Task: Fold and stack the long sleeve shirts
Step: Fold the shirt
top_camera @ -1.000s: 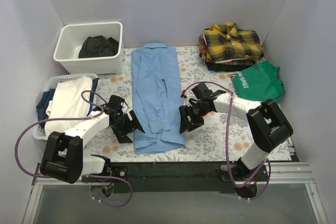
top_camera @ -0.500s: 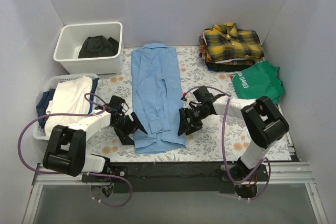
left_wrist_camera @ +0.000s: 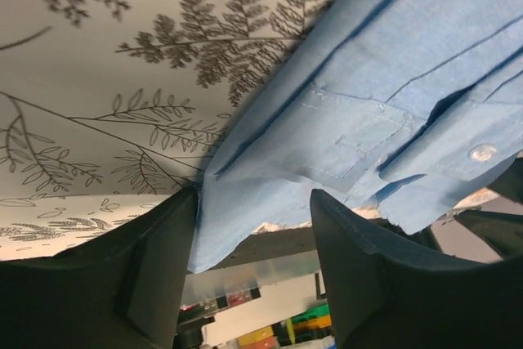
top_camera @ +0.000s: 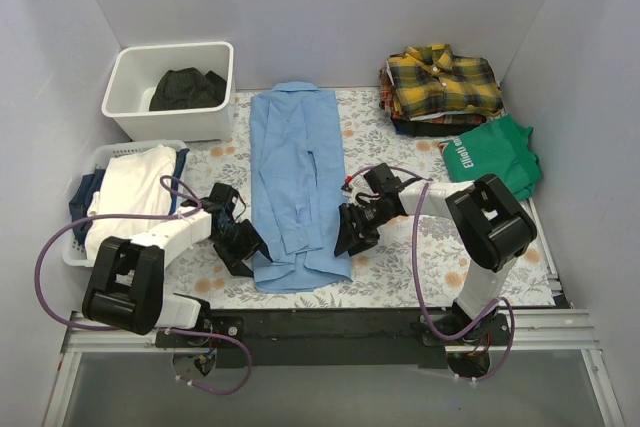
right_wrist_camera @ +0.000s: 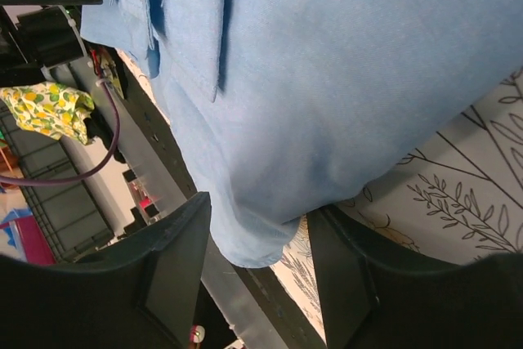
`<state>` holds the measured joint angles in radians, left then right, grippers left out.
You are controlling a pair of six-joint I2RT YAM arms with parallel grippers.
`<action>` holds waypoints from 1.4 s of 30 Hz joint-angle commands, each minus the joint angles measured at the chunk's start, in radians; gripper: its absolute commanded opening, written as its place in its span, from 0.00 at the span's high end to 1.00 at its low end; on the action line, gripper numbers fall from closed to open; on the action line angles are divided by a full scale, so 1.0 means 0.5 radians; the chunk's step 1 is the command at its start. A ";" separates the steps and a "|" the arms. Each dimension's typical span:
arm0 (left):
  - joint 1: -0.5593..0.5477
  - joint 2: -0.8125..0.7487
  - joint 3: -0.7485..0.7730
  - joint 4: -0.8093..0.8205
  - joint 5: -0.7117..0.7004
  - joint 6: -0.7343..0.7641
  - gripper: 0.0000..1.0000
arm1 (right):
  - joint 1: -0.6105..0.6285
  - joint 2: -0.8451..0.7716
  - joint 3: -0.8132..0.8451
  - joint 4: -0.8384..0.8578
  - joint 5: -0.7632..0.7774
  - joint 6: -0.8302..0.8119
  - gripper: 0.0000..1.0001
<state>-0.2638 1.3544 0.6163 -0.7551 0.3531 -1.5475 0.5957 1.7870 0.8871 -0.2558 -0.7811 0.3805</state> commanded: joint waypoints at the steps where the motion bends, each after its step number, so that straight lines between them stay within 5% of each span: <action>1: 0.006 0.006 0.044 0.062 -0.322 -0.092 0.46 | 0.005 0.046 -0.004 0.082 0.258 0.018 0.43; 5: 0.006 -0.006 0.047 0.191 -0.338 -0.145 0.51 | 0.005 0.071 0.011 0.094 0.298 0.058 0.47; 8: 0.006 0.046 0.047 0.234 -0.317 -0.108 0.57 | 0.002 0.098 0.036 0.091 0.280 0.067 0.65; 11: 0.006 0.080 0.035 0.258 -0.289 -0.065 0.76 | 0.005 0.098 0.033 0.076 0.271 0.070 0.83; 13: 0.006 0.077 0.031 0.271 -0.277 -0.044 0.98 | 0.005 0.080 0.018 0.052 0.267 0.061 0.95; 14: 0.006 0.068 0.041 0.265 -0.274 -0.038 1.00 | 0.005 0.074 0.011 0.036 0.261 0.055 0.99; 28: 0.006 -0.368 0.068 -0.241 -0.197 0.091 1.00 | 0.005 -0.346 -0.139 -0.286 -0.091 -0.074 0.99; 42: 0.006 -0.083 0.381 -0.162 -0.175 0.186 1.00 | -0.013 -0.095 0.204 -0.424 -0.180 -0.068 0.99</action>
<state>-0.2638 1.2980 0.7326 -0.8448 0.2749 -1.4765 0.5957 1.7241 0.9405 -0.4194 -0.8402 0.3618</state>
